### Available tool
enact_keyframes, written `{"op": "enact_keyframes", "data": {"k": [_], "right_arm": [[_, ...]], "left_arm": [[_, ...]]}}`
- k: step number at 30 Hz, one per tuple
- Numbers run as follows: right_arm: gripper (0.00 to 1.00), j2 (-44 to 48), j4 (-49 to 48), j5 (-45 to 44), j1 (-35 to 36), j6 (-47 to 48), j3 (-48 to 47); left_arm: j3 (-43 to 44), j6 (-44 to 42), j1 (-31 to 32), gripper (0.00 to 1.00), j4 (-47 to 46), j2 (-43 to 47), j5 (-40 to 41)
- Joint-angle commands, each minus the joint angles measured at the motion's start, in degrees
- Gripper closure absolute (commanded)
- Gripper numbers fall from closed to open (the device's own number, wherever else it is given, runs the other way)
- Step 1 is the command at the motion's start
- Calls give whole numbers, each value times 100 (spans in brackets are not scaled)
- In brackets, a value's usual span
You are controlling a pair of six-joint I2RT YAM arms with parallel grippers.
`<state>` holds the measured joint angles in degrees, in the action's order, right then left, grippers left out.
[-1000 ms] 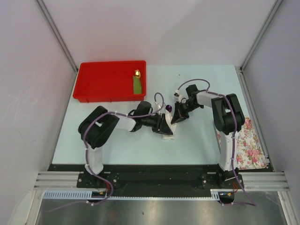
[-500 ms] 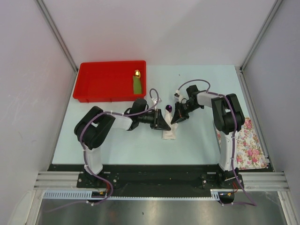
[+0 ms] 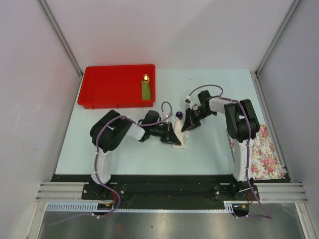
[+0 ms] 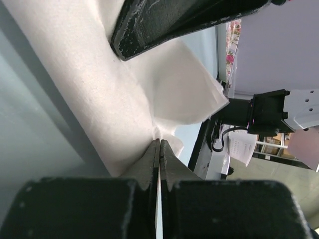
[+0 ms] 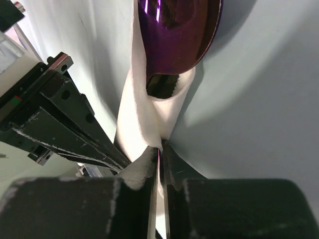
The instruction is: Place the utensils on the paper napkin and roll it up
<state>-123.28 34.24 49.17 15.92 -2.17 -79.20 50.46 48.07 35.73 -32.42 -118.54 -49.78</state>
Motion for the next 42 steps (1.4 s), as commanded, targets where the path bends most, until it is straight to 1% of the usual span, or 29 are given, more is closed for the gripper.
{"op": "enact_keyframes", "data": {"k": [1, 9, 12, 17, 19, 24, 30, 35, 37, 38, 42], "right_arm": [[87, -126, 144, -91, -10, -28, -324], [75, -248, 4, -179, -63, -275, -1044], [75, -389, -14, -171, -54, -371, -1290], [76, -547, -31, -179, -10, -389, -1423], [78, -626, 12, -179, -1, -371, -1440], [100, -741, -13, -197, -45, -389, -1388], [100, -960, -496, 356, -186, -846, -1370], [100, -978, -427, 620, -195, -943, -1361], [96, -978, -243, 542, -142, -855, -1353], [91, -935, -173, 411, -125, -724, -1344], [78, -698, 117, 207, -124, -556, -1388]], "left_arm": [[-36, -290, -4, 100, 377, -292, 214], [-45, -465, -4, 100, 491, -240, 232], [-53, -466, 22, 100, 492, -240, 223], [-53, -457, 22, 100, 465, -231, 214], [-62, -448, 14, 100, 456, -222, 214], [-159, -334, 13, 100, 316, -170, 188], [-326, -281, 5, 100, 184, -90, 153], [-370, -237, -22, 100, 113, -108, 135], [-405, -246, -22, 100, 140, -90, 109], [-431, -255, -30, 100, 157, -64, 117], [-510, -255, -48, 100, 140, -2, 117]]}}
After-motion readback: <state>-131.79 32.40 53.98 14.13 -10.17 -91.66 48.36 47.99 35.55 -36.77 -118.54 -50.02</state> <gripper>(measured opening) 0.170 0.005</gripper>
